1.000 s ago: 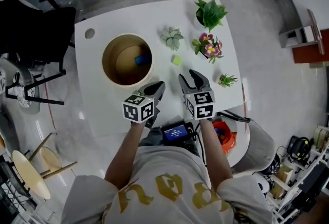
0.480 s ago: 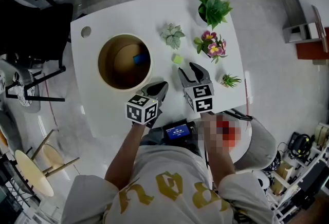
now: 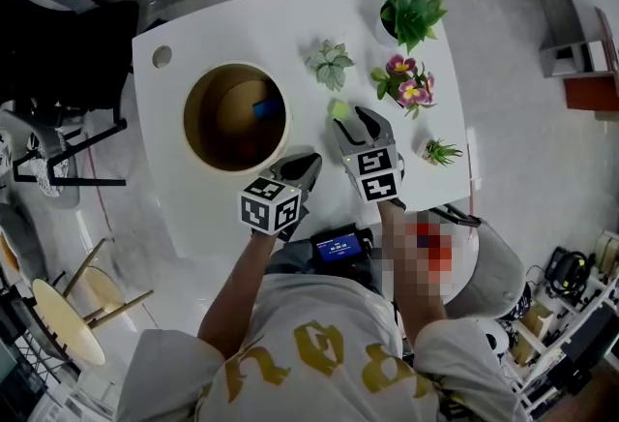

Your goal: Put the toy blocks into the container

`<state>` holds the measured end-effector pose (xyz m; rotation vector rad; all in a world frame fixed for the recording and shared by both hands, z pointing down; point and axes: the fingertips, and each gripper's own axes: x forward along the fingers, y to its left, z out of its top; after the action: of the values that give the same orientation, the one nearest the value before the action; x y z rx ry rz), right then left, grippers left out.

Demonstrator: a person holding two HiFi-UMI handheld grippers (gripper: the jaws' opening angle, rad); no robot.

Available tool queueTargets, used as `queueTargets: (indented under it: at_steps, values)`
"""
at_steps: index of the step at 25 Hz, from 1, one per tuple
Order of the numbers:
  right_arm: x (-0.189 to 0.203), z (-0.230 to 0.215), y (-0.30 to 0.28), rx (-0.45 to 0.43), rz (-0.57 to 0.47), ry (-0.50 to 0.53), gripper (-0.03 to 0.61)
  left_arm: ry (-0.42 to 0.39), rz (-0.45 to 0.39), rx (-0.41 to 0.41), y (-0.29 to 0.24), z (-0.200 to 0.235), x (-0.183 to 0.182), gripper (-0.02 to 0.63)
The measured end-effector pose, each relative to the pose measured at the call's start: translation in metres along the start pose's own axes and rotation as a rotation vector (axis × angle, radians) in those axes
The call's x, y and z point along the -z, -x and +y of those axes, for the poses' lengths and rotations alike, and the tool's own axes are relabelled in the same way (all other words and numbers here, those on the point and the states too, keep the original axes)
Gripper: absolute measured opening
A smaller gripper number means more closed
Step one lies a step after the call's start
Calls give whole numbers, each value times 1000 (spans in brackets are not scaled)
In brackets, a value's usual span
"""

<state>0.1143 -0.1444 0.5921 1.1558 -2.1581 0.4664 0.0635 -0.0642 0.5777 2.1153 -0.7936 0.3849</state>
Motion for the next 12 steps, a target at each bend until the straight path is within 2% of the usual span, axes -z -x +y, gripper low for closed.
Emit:
queueTargets:
  at_steps: [4,12]
  values:
    - [2,-3,-8,15,14,36,213,4,4,3,-1,0,2,2]
    - [0,-7,-17,22,6,43,204,18,5,-2,-3,3,3,2]
